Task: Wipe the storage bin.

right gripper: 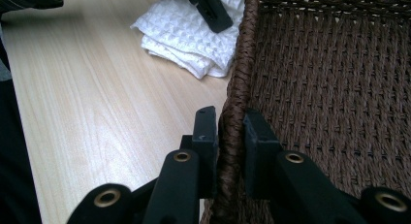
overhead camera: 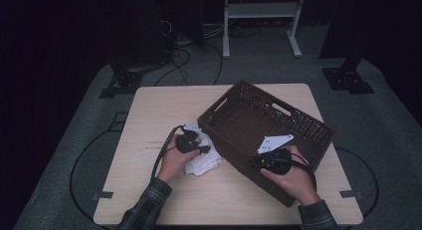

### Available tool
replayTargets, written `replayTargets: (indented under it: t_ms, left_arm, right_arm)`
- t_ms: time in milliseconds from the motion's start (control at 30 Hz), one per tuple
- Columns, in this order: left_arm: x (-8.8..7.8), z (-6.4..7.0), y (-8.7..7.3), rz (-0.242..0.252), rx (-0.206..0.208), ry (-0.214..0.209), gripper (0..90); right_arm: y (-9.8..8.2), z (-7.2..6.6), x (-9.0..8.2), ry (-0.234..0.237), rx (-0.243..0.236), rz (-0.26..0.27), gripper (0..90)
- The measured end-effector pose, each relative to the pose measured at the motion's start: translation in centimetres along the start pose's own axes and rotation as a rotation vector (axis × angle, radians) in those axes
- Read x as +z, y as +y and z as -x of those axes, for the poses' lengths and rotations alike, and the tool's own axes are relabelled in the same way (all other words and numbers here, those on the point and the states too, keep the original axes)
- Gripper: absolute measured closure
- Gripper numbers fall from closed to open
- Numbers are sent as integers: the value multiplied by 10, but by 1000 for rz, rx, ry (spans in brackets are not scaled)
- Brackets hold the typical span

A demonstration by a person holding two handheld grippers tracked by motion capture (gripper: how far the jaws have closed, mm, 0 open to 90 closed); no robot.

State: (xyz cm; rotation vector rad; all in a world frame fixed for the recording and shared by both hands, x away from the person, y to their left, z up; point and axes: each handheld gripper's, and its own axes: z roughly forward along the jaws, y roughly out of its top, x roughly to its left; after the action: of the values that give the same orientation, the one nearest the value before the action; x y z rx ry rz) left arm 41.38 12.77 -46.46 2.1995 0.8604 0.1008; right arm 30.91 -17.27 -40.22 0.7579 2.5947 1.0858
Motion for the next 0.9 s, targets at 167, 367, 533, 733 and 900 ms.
replayTargets:
  t_ms: [167,367,533,733,900]
  left_arm:
    - [-9,4,5,27,11,-11,761]
    - [-20,13,13,82,23,-29,762]
    - [-30,19,19,115,41,-38,762]
    - [-39,22,24,132,56,-42,761]
    - [-51,25,27,173,61,-43,762]
  right_arm:
    - [0,0,0,0,0,0,773]
    - [0,0,0,1,1,-1,774]
    - [0,0,0,1,1,-1,774]
    - [0,0,0,0,1,-1,773]
    - [0,0,0,0,0,-1,774]
